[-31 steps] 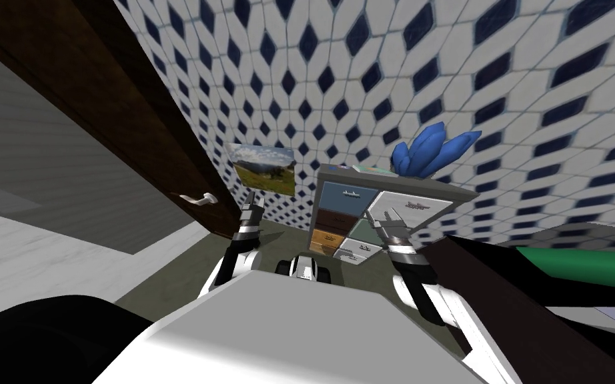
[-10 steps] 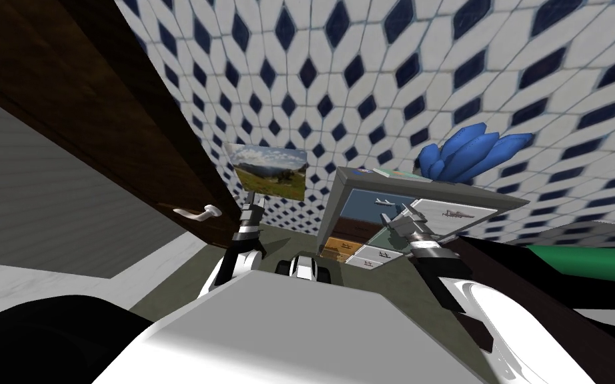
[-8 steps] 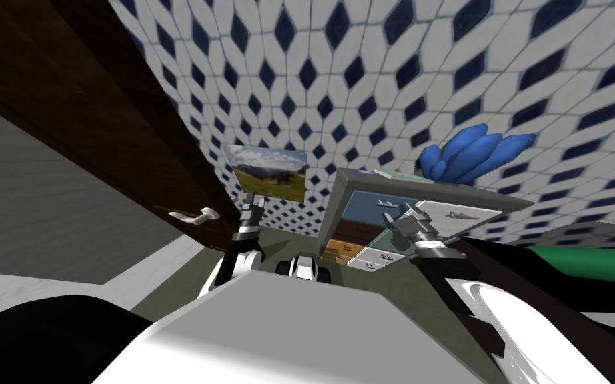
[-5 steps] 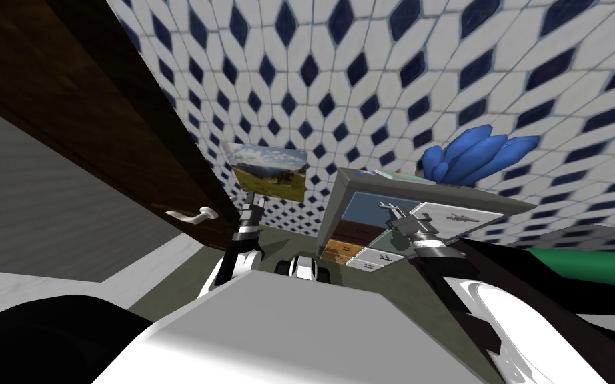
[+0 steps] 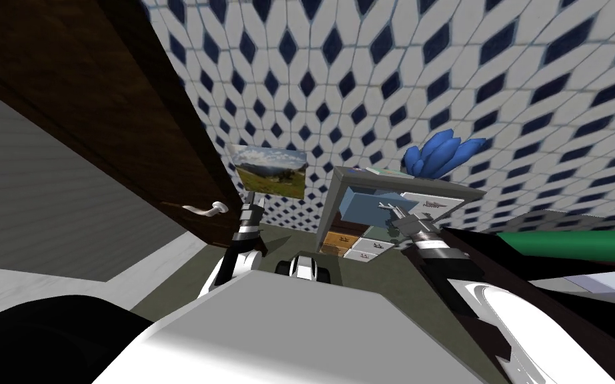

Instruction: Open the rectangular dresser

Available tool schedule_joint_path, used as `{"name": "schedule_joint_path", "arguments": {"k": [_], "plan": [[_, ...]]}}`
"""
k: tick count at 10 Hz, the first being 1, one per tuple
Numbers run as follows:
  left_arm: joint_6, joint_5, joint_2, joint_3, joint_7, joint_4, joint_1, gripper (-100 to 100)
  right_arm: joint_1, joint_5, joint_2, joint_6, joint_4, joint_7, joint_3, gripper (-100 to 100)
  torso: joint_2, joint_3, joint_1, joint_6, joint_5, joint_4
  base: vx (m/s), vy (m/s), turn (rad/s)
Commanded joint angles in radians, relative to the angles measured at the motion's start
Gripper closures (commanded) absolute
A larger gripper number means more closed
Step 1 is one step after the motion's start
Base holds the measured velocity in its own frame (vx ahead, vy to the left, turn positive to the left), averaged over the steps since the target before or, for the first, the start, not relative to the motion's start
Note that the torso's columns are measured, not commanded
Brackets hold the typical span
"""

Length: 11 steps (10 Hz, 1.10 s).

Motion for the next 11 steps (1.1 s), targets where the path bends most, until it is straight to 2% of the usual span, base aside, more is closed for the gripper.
{"name": "schedule_joint_path", "arguments": {"k": [1,2,3,6,11], "plan": [[0.000,0.000,0.000,0.000,0.000,0.000,0.000,0,0.012,-0.003,-0.001,-0.009,-0.009,-0.004,0.004,100,0.004,0.002,0.000,0.001,-0.001,0.000,-0.175,-0.007,-0.062],[0.000,0.000,0.000,0.000,0.000,0.000,0.000,0,0.016,-0.004,-0.002,-0.013,-0.012,-0.005,0.005,100,0.006,0.004,-0.001,0.001,-0.002,0.000,-0.184,0.008,-0.034],[0.000,0.000,0.000,0.000,0.000,0.000,0.000,0,0.026,-0.022,-0.042,-0.006,-0.025,-0.038,-0.030,-100,0.006,0.004,-0.001,0.000,-0.002,-0.001,-0.053,0.026,-0.110],[0.000,0.000,0.000,0.000,0.000,0.000,0.000,0,0.048,-0.048,-0.099,-0.004,-0.040,-0.088,-0.073,-100,-0.004,-0.004,0.004,-0.001,0.003,0.000,0.073,0.035,-0.084],[0.000,0.000,0.000,0.000,0.000,0.000,0.000,0,0.085,-0.091,-0.194,-0.002,-0.067,-0.171,-0.146,-100,0.008,0.005,0.001,0.001,0.001,0.003,0.046,0.039,-0.071]]}}
